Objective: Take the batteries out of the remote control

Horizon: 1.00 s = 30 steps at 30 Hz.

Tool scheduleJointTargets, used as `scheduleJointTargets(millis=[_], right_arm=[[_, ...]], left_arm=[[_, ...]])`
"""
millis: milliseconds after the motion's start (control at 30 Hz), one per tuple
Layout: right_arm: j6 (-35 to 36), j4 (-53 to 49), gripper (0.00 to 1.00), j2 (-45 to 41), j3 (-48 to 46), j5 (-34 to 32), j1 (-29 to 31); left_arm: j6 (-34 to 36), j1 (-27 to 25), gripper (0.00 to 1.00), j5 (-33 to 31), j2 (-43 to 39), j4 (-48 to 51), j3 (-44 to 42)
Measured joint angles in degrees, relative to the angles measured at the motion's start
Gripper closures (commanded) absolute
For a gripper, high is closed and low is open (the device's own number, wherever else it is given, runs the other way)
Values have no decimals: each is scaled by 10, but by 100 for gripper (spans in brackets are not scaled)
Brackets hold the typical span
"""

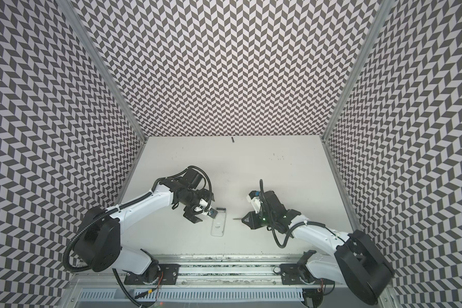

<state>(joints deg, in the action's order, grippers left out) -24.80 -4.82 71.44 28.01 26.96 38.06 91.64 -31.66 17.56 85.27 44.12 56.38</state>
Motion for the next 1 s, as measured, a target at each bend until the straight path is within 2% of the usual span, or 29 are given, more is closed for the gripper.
scheduleJointTargets(millis=[267,600,733,833,1000], right_arm=[[-2,56,100,119,66,5,36],[14,96,100,195,117,16,50],[24,80,100,182,115,5,41],[28,59,100,125,93,-10,18],[32,8,100,4,65,-59,-29]], left_arm=[[29,10,1,-12,23,-18,0],[94,23,0,-9,47,-39,-6],[117,10,0,-10,63,-47,-14],[125,-10,1,-13,93,-51,-12],[116,-43,13,-20,119,-45,6]])
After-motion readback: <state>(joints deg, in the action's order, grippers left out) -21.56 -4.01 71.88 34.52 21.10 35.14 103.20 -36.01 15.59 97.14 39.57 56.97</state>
